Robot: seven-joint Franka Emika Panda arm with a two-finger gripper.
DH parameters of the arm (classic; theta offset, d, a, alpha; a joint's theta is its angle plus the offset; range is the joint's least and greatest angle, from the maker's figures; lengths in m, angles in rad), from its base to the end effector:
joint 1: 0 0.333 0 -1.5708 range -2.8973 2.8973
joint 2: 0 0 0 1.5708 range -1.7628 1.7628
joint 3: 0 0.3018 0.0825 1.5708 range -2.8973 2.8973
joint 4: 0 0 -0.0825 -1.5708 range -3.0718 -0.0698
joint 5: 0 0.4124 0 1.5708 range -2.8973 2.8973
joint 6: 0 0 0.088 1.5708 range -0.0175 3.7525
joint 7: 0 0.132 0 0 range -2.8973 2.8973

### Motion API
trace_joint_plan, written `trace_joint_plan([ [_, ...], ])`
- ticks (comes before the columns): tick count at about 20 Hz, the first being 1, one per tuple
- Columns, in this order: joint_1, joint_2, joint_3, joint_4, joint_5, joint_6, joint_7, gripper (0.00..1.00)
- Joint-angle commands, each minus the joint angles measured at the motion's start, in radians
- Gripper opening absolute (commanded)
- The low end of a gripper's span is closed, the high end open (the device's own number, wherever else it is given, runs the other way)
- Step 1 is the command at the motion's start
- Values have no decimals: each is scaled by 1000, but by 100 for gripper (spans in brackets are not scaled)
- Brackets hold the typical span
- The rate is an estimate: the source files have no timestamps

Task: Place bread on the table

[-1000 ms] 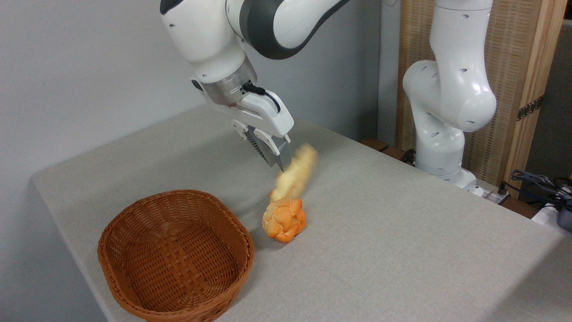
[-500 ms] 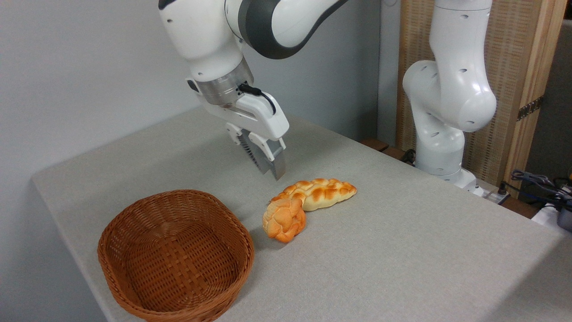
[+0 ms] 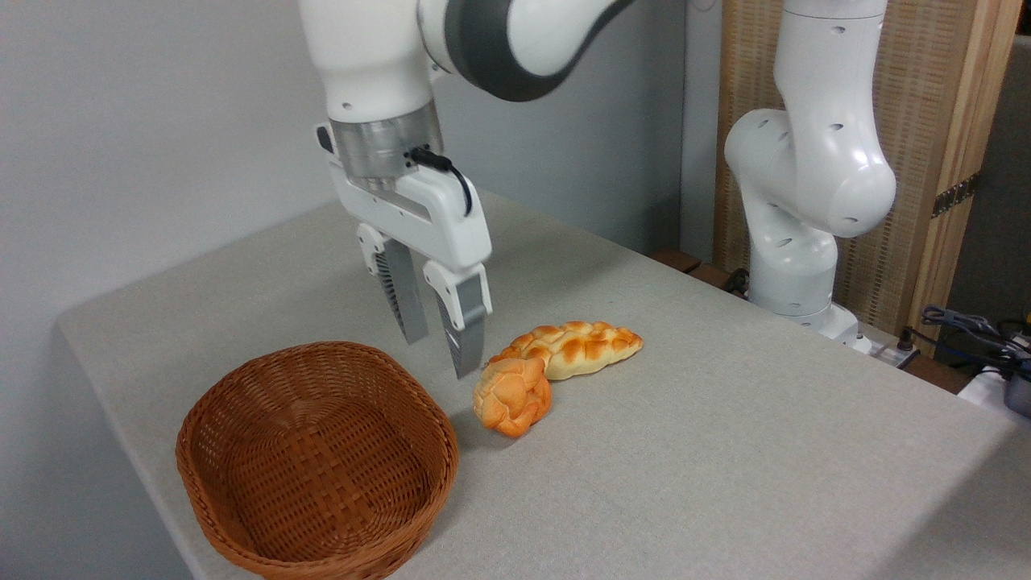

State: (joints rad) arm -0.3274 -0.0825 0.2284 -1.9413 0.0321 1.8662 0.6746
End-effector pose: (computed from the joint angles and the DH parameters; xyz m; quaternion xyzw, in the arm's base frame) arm 0.5632 -0.0506 0.4700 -0.9242 0.3818 -0.0009 0.0066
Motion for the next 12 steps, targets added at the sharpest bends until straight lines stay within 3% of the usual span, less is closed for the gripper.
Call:
trace_joint_plan([
  [1,7,-10,63,24,-41,8,91,100],
  [6,22,-8,68,25,-52,4,89,100],
  [8,27,-8,69,25,-98,4,91,100],
  [12,50,-3,69,25,-139,7,92,100],
])
